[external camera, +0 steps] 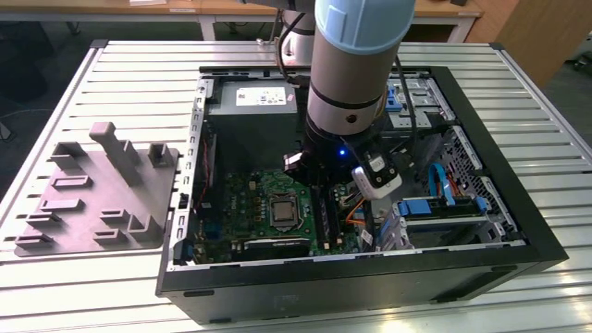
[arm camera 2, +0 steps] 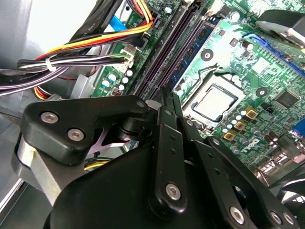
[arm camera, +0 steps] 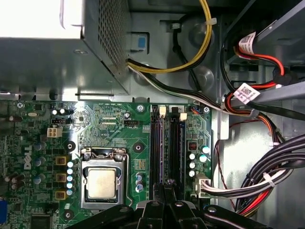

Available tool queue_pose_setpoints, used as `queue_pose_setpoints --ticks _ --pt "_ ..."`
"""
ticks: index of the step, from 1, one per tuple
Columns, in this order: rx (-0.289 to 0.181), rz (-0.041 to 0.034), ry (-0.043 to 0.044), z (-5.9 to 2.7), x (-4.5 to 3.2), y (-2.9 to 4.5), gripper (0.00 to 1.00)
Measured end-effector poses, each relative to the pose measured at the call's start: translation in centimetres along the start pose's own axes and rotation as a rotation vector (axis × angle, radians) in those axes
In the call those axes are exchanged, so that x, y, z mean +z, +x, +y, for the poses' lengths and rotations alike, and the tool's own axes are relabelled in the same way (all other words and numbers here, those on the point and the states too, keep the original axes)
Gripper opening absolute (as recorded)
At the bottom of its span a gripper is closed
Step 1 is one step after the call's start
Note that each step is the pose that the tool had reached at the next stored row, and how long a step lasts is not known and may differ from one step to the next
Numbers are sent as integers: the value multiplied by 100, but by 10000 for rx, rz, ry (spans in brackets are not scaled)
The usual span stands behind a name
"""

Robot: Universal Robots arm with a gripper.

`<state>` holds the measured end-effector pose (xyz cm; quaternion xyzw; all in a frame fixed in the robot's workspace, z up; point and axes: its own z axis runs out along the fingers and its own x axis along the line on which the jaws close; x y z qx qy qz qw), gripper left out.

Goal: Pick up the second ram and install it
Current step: 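Insert the second ram into the second slot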

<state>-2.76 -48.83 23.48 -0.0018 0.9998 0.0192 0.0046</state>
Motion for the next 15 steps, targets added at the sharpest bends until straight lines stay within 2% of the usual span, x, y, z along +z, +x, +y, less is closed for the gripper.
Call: queue_pose_setpoints --ticks 15 --pt "0 -2 -4 -1 38 0 11"
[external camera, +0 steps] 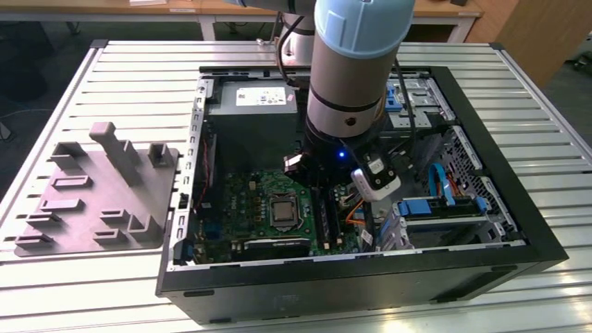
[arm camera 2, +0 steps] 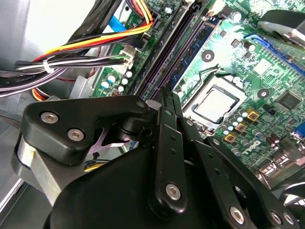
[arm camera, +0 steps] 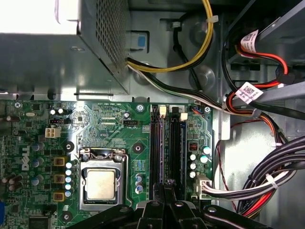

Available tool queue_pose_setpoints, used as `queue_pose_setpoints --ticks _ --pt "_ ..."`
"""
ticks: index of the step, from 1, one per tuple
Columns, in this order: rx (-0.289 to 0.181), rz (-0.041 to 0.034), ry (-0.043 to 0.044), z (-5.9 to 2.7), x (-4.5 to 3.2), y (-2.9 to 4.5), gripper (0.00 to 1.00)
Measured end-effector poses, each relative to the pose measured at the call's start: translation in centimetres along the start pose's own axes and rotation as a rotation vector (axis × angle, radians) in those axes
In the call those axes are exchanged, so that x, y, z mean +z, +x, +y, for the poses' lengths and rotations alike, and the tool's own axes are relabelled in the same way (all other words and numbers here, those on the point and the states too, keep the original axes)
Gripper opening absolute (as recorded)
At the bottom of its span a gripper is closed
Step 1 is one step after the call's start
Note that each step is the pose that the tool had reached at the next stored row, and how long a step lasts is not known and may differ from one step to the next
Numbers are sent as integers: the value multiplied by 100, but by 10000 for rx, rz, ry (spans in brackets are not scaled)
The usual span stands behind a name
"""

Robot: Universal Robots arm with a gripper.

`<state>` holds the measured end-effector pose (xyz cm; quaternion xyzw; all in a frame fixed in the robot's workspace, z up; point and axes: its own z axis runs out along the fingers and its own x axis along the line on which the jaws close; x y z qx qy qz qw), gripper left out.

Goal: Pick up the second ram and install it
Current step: 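Insert the second ram into the second slot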

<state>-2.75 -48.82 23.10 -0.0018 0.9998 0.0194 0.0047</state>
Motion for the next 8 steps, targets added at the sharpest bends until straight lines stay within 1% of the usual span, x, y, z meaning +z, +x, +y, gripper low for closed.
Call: queue_pose_setpoints --ticks 8 --pt "0 1 1 -1 6 0 11"
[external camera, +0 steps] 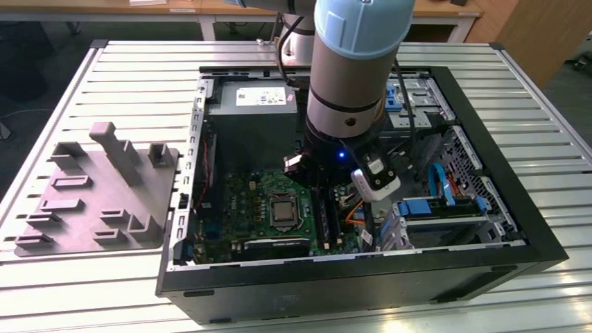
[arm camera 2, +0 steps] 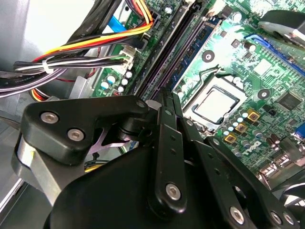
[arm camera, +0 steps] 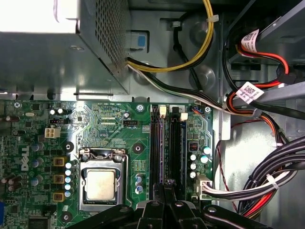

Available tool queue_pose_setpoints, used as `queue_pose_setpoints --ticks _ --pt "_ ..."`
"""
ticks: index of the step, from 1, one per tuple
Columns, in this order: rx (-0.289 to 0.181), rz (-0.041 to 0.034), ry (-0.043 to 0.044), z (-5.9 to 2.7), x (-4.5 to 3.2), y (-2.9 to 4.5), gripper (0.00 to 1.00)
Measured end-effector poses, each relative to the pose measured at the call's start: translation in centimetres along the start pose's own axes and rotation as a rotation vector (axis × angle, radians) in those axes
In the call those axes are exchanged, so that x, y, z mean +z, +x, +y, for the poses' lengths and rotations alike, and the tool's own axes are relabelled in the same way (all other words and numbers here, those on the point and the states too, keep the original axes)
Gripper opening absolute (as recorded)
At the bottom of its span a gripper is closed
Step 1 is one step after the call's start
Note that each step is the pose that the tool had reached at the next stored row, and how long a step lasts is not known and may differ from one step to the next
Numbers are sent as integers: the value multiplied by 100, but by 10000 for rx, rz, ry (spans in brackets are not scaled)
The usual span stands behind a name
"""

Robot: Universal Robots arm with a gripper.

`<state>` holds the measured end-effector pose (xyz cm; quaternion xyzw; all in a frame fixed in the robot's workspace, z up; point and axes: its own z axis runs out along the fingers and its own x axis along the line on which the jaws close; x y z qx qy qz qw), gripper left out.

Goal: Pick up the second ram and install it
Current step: 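Insert the second ram into the second slot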

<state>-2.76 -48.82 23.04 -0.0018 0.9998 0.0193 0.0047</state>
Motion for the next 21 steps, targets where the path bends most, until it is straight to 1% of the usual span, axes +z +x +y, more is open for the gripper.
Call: queue_pose_setpoints --ticks 16,21 --pt "0 0 0 -5 11 6 11" --pt "0 0 -1 -6 25 6 11"
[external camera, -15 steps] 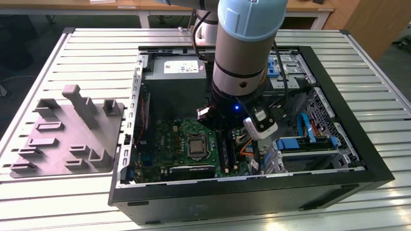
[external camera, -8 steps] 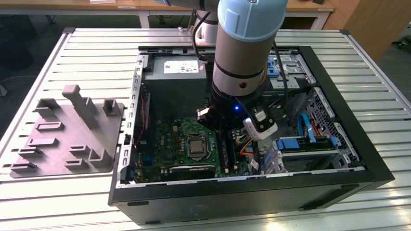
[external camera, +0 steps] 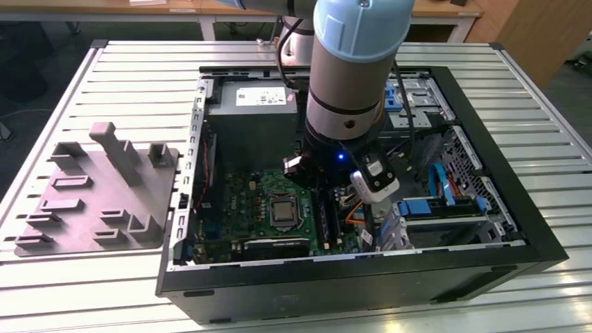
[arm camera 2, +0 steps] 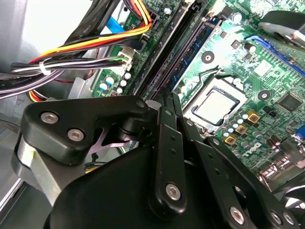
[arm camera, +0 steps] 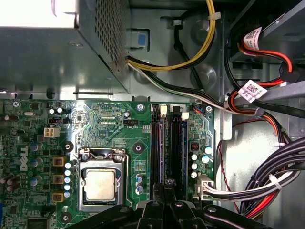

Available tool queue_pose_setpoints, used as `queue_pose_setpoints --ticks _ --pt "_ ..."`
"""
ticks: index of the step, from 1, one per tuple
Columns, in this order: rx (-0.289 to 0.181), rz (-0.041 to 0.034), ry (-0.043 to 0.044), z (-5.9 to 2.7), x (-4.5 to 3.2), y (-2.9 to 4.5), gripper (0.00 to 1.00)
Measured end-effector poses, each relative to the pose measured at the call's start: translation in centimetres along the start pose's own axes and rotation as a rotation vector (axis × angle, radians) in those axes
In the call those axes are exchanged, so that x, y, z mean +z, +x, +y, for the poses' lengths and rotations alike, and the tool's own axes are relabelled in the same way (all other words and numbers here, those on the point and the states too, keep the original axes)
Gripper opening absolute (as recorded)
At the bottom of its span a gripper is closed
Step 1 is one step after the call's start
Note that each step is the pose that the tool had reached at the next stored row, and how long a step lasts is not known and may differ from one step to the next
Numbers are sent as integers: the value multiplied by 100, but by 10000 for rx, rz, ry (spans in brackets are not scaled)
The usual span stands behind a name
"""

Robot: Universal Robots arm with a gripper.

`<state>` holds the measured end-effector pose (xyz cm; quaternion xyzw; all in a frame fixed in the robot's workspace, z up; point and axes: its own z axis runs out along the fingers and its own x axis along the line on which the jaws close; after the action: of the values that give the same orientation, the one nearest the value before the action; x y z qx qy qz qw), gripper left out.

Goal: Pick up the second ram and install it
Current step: 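Insert the second ram into the second slot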

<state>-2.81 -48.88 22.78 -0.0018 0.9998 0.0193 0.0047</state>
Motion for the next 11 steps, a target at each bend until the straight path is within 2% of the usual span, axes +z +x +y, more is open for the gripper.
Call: queue_pose_setpoints --ticks 11 --pt "0 -2 -5 0 17 0 11"
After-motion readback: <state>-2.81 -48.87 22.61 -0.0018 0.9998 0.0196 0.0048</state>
